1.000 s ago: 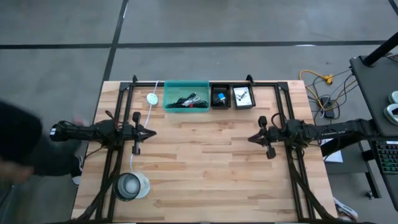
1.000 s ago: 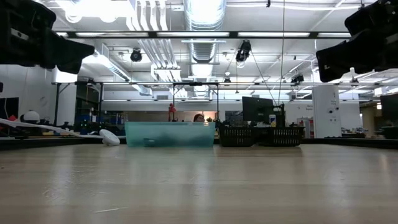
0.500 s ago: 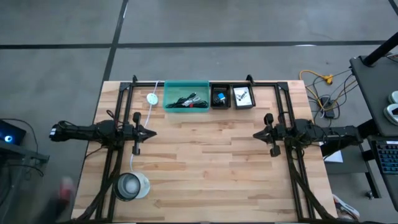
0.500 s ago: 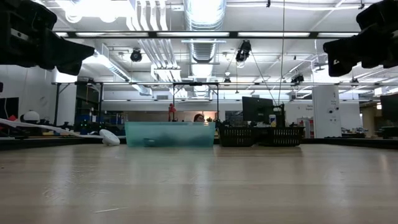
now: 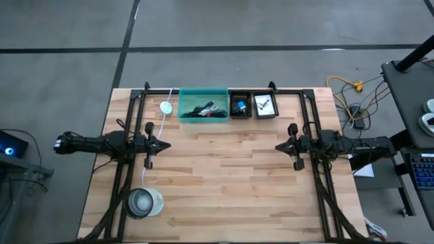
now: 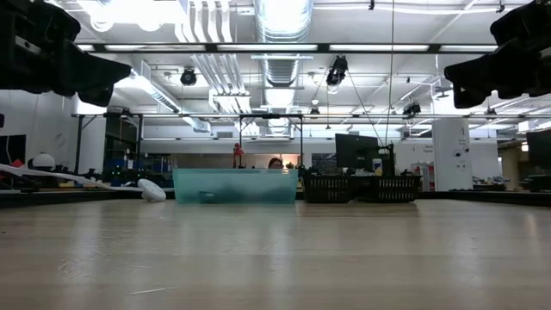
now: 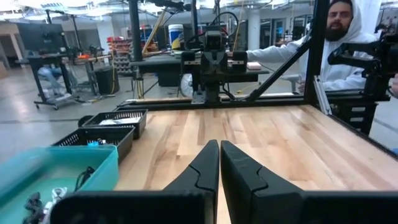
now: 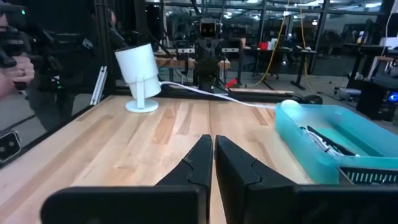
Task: Pick and place items into bin
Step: Return to Home Position
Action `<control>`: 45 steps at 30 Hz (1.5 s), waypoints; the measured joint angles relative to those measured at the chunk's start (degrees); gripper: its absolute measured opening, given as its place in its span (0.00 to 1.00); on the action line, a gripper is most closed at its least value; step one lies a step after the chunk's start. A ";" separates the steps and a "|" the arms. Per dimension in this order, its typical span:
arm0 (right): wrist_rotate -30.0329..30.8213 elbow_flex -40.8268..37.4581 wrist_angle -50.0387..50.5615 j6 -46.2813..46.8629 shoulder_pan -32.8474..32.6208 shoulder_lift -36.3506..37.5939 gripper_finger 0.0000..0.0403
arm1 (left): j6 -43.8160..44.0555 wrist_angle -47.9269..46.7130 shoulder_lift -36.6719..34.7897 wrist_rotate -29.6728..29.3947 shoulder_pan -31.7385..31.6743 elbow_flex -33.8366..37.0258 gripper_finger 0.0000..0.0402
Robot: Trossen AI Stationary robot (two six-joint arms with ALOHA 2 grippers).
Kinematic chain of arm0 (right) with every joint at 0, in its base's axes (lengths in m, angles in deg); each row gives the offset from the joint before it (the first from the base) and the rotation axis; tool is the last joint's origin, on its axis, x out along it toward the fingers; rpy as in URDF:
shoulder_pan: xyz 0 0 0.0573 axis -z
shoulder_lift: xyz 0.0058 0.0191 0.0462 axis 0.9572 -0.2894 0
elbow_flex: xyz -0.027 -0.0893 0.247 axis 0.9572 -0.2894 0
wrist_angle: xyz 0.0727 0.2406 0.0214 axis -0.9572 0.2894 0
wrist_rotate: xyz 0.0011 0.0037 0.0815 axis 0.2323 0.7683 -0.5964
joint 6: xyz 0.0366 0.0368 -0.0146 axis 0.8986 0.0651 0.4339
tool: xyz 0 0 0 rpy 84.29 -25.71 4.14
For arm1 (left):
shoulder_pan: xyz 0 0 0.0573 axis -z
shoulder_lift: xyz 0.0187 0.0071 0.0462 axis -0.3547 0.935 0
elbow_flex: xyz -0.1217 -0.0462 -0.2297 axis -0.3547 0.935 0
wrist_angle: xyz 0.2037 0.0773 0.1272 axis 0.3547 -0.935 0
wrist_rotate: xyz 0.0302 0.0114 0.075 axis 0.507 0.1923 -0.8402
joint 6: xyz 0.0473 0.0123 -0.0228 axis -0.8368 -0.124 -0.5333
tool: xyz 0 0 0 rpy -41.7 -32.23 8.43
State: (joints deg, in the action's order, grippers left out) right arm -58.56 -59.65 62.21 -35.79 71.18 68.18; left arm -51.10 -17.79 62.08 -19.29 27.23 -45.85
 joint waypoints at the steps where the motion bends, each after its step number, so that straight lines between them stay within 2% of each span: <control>1: 0.00 0.00 0.13 -0.17 -0.02 -0.02 0.02 | 0.77 0.00 0.07 0.00 0.00 0.02 0.00; 45: -0.13 -0.02 -0.15 0.02 -0.01 -0.20 0.02 | 0.86 0.92 1.73 1.46 0.02 0.04 0.00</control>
State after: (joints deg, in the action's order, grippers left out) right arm -58.69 -59.67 62.05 -35.77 71.17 67.98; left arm -50.23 -16.88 63.81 -17.82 27.26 -45.80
